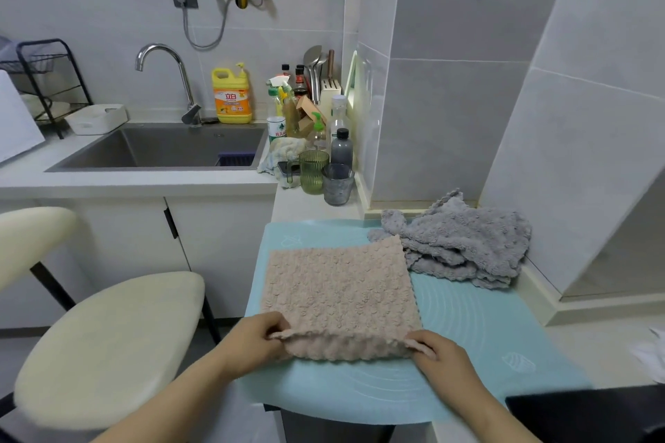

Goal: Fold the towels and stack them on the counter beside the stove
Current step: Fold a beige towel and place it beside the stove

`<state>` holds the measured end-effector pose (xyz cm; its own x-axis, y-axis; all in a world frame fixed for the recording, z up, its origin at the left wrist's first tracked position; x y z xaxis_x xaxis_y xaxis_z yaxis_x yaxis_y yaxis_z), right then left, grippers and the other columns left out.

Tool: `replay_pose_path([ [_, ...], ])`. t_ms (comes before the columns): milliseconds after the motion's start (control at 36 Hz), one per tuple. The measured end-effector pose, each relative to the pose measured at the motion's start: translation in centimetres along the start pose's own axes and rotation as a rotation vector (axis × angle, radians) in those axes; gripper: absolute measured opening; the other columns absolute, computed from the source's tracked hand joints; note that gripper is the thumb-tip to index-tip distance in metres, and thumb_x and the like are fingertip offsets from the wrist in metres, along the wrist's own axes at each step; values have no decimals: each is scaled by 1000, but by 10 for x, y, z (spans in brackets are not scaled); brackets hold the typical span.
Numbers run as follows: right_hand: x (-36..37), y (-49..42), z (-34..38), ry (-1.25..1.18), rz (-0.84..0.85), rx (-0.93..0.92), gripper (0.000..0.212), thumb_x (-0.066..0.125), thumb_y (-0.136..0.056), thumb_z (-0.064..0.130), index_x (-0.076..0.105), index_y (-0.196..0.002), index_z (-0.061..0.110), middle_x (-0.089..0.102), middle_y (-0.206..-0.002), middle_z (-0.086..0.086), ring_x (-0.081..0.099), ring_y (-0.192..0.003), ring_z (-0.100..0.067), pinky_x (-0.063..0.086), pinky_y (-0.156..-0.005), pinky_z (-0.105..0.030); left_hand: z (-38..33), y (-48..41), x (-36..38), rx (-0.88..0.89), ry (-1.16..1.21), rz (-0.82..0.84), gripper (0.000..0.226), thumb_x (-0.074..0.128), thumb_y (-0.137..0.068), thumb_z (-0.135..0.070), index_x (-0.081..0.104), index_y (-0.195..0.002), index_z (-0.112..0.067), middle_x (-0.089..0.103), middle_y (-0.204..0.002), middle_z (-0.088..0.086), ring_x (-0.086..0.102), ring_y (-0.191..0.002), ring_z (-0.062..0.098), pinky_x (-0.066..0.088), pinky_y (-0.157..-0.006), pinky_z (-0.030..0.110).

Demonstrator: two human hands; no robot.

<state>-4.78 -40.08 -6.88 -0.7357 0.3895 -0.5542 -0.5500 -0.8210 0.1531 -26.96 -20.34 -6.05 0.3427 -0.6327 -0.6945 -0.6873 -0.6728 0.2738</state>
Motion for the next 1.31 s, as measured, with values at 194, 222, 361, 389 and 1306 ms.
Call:
replay_pose_path([
  [194,-10,1,-4,-116,-183,2,18,64,-83,5,68,-77,21,70,-79,-7,55,-67,-16,37,-54,-10,13,13,-9,37,208,-424,14,65,-77,-14,68,-77,-28,71,-77,-5,64,-76,15,47,-70,23],
  [222,-10,0,-5,-129,-183,-1,17,64,-84,5,68,-77,20,69,-79,-10,53,-66,-17,36,-53,-11,13,13,-11,47,235,-448,18,65,-80,-8,68,-79,-26,70,-78,-4,64,-76,17,47,-69,23],
  [361,-14,-6,-3,-201,-139,-15,15,60,-88,8,66,-74,14,57,-68,-8,46,-65,-16,32,-54,-17,10,11,-20,81,249,-296,15,61,-88,-13,66,-81,-25,67,-73,3,57,-61,7,47,-65,24],
  [389,-15,-6,-3,-214,-135,-18,16,60,-88,8,64,-74,11,55,-68,-7,46,-66,-17,32,-57,-20,11,10,-21,74,237,-258,15,60,-89,-15,65,-81,-26,65,-70,3,55,-60,8,46,-64,25],
  [1306,-14,-64,8,-104,-259,255,11,55,-91,19,64,-87,14,65,-83,-5,57,-72,-21,39,-59,-26,-7,-75,-39,-291,135,-159,17,52,-91,-18,52,-79,-7,53,-72,9,47,-58,20,42,-50,22],
])
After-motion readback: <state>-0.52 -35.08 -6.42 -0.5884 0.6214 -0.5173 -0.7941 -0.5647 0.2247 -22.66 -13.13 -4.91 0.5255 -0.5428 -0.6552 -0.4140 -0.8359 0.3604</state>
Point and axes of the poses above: each hand's wrist, its own y-axis away from the middle knuckle, its own x-axis out of the palm, z = x × y, the point moved 1 cm from there along -y, towards the middle knuckle
